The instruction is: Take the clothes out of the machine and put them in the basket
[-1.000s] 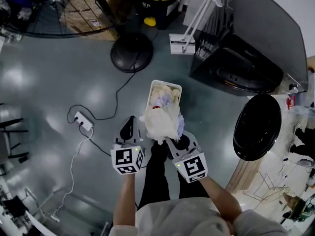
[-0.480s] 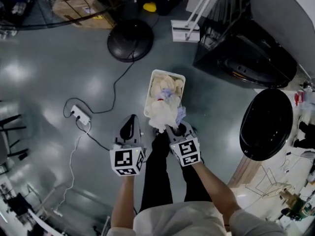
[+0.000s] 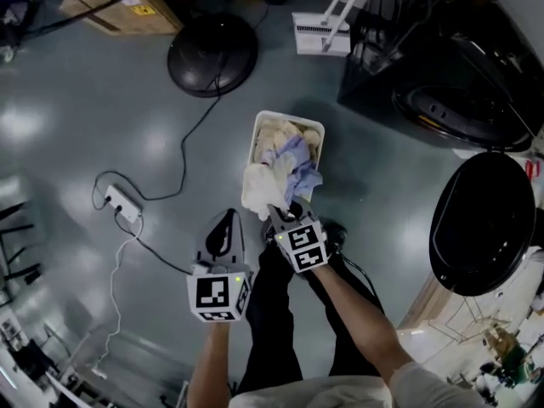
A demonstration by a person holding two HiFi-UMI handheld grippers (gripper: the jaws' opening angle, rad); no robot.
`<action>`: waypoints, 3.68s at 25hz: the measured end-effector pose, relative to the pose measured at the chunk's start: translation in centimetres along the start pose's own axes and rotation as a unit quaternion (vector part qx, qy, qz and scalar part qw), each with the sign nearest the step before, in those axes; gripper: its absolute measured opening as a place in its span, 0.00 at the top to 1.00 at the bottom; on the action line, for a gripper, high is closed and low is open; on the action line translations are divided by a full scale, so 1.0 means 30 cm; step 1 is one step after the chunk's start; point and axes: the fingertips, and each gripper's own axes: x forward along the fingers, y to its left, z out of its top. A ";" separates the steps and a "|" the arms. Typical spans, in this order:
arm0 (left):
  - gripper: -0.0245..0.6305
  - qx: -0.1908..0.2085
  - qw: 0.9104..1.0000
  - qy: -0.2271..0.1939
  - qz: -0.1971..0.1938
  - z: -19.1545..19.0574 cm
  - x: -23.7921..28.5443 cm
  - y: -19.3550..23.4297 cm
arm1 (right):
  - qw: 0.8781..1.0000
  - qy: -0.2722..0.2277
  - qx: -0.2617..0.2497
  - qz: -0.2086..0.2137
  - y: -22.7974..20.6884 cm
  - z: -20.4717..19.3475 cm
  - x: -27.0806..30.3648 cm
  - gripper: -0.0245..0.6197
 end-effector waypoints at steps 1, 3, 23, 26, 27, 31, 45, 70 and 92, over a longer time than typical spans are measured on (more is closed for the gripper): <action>0.93 0.000 1.000 0.001 0.002 -0.020 0.017 0.010 | 1.000 0.004 0.002 0.001 -0.010 -0.028 0.043 0.82; 0.93 -0.001 1.000 0.002 0.005 -0.055 0.054 0.038 | 1.000 0.015 0.003 0.002 -0.037 -0.090 0.131 0.82; 0.93 0.008 1.000 -0.004 0.016 -0.300 0.345 0.155 | 0.983 0.181 -0.014 -0.018 -0.331 -0.689 0.572 0.78; 0.93 0.013 1.000 -0.002 0.016 -0.301 0.342 0.142 | 0.982 0.191 -0.004 -0.013 -0.328 -0.721 0.563 0.74; 0.93 0.013 1.000 -0.002 0.016 -0.298 0.336 0.138 | 0.982 0.191 0.003 -0.007 -0.322 -0.723 0.556 0.69; 0.93 0.015 1.000 -0.001 0.015 -0.268 0.297 0.102 | 0.983 0.181 0.021 0.013 -0.292 -0.696 0.509 0.47; 0.93 0.032 0.999 0.008 -0.037 0.032 0.162 -0.155 | 0.994 0.067 0.063 -0.066 -0.339 -0.316 0.069 0.53; 0.93 0.134 0.976 0.004 -0.173 0.433 0.129 -0.701 | 0.933 -0.114 0.209 -0.271 -0.661 -0.018 -1.090 0.92; 0.93 0.155 0.958 -0.111 -0.217 1.195 -0.358 -1.044 | 0.906 -0.275 0.081 -0.311 -0.456 0.813 -2.015 0.93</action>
